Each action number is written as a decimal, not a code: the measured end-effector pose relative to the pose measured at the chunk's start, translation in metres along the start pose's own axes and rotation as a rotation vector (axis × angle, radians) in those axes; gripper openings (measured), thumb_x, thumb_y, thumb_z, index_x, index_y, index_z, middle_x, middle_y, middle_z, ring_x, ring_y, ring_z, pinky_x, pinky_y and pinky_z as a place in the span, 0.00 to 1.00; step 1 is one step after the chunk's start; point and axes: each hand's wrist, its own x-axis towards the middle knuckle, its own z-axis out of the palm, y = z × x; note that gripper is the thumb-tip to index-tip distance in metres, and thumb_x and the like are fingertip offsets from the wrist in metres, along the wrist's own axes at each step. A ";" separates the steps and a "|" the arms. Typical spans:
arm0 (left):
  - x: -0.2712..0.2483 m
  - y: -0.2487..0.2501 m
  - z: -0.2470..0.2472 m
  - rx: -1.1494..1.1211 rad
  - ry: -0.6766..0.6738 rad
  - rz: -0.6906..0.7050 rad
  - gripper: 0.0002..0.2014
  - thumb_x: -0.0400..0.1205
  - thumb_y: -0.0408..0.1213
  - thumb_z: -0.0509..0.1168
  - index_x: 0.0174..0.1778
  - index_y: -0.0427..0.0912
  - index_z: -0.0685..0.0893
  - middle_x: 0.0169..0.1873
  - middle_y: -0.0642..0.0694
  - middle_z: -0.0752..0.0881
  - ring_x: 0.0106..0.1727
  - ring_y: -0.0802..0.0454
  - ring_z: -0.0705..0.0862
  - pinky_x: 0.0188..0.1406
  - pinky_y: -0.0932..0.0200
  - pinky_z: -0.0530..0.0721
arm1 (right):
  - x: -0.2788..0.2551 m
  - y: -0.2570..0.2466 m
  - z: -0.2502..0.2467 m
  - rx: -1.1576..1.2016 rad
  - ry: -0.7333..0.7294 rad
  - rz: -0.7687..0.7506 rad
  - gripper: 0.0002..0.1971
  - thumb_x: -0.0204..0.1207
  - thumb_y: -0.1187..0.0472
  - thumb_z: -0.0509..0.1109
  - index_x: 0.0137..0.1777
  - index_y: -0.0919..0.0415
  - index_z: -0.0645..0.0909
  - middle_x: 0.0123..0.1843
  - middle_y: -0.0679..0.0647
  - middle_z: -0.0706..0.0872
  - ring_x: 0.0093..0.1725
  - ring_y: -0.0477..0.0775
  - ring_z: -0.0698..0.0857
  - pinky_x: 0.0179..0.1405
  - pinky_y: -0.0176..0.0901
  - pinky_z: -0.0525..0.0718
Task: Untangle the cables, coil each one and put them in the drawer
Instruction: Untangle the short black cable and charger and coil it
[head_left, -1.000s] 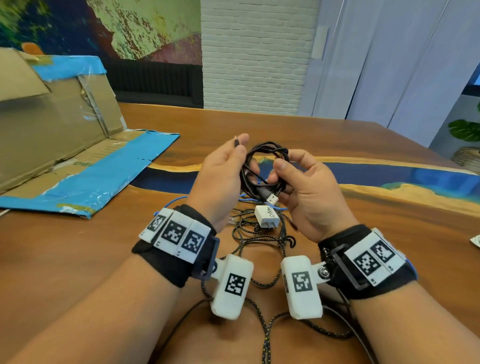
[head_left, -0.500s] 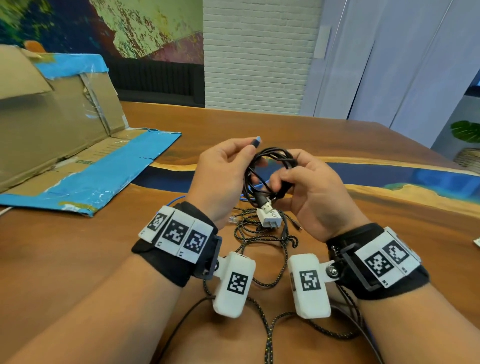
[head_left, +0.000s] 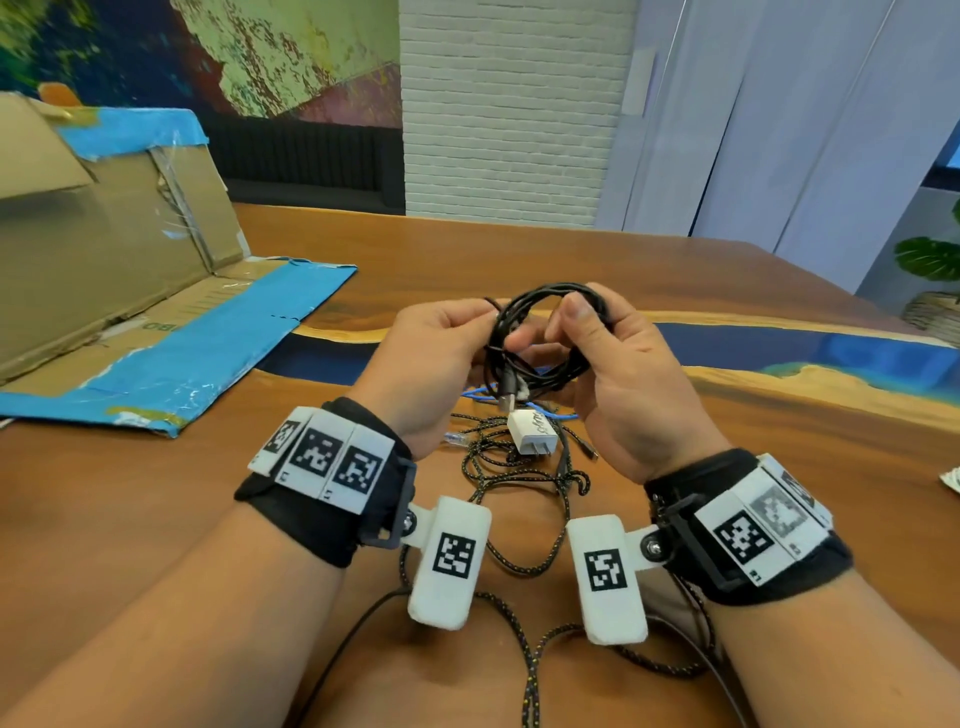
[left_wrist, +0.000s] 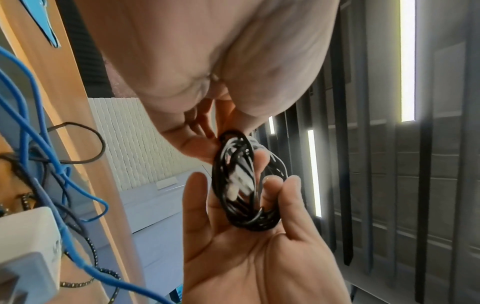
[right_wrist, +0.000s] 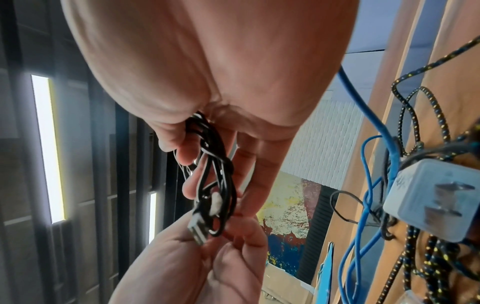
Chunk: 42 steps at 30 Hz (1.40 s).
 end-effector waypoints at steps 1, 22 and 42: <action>-0.001 0.000 0.001 0.014 -0.053 -0.004 0.12 0.90 0.31 0.61 0.52 0.33 0.90 0.39 0.44 0.89 0.37 0.51 0.85 0.35 0.61 0.85 | 0.000 -0.001 -0.001 -0.009 0.009 -0.007 0.13 0.84 0.53 0.62 0.45 0.63 0.77 0.43 0.62 0.89 0.45 0.61 0.86 0.51 0.63 0.91; -0.012 0.003 0.019 -0.211 -0.054 0.031 0.21 0.86 0.24 0.62 0.75 0.43 0.77 0.41 0.41 0.90 0.43 0.48 0.88 0.49 0.55 0.89 | 0.006 -0.002 -0.011 -0.152 0.179 0.152 0.16 0.91 0.53 0.61 0.41 0.56 0.80 0.30 0.53 0.80 0.30 0.49 0.80 0.36 0.48 0.85; -0.002 0.002 0.008 -0.227 0.093 -0.002 0.18 0.89 0.25 0.58 0.73 0.43 0.82 0.56 0.35 0.92 0.47 0.51 0.90 0.52 0.58 0.91 | 0.005 0.002 -0.007 -0.273 0.245 -0.009 0.15 0.84 0.62 0.73 0.69 0.51 0.87 0.48 0.55 0.91 0.38 0.52 0.88 0.35 0.45 0.90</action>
